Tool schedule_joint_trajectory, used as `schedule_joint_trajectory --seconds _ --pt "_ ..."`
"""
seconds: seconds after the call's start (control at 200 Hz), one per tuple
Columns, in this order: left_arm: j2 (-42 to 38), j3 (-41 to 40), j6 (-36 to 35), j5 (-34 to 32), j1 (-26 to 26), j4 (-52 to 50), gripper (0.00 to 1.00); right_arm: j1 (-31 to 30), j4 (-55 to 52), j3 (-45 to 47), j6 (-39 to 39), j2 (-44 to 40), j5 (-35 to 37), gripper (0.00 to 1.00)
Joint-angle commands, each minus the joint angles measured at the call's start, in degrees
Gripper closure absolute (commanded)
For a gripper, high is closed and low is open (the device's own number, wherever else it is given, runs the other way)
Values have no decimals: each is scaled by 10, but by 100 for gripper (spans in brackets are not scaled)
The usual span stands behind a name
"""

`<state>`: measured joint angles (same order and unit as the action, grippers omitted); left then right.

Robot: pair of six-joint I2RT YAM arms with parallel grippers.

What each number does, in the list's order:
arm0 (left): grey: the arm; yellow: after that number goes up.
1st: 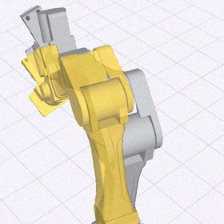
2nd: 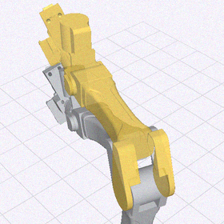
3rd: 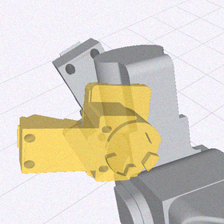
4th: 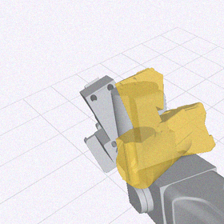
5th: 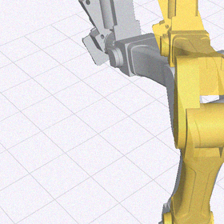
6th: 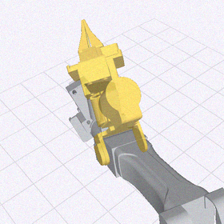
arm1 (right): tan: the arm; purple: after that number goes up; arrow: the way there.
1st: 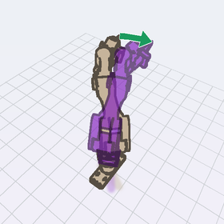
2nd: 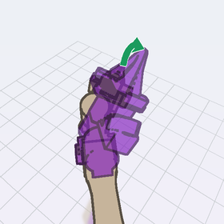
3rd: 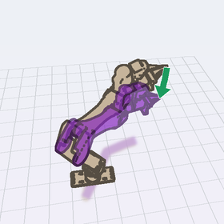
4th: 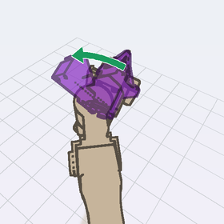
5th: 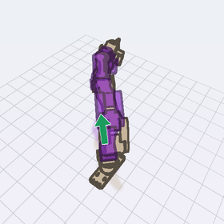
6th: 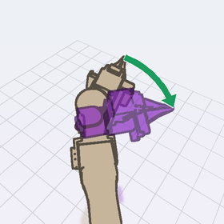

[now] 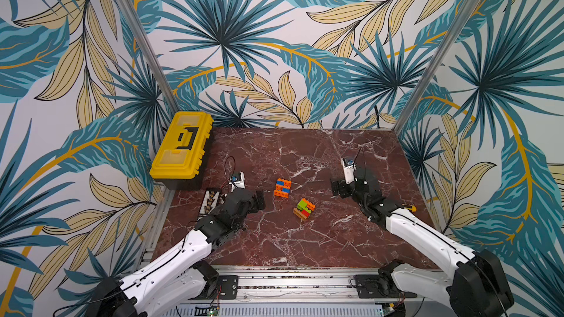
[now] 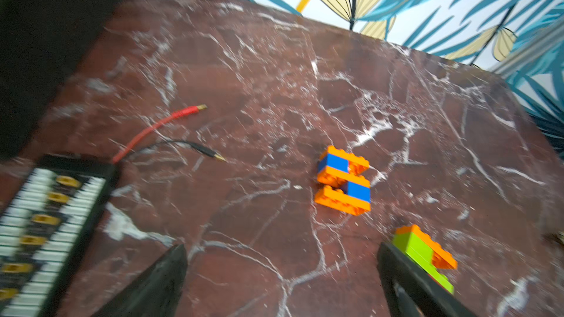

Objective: Assemble the number 5 with lego
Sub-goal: Adjust the lego brick at the center of the board, then reset both arms

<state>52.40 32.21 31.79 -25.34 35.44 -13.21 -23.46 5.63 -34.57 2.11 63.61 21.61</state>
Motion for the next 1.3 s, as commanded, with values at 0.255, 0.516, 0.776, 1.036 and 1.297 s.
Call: schedule_joint_trajectory --seconds 0.255,0.516,0.776,1.036,1.297 --pt "30 15 -100 -135 -85 52 0 54 149 77 -26 51 254 1" --pt "40 -11 -160 -175 -132 131 0 123 300 94 -3 141 153 1" --pt "43 -55 -217 -158 -164 213 0 177 481 123 -13 229 -45 1" --pt "99 -71 -235 -119 -191 286 0 186 481 130 -9 236 -85 1" --pt "235 -102 -270 -68 -247 498 0 192 489 130 -44 240 3 1"
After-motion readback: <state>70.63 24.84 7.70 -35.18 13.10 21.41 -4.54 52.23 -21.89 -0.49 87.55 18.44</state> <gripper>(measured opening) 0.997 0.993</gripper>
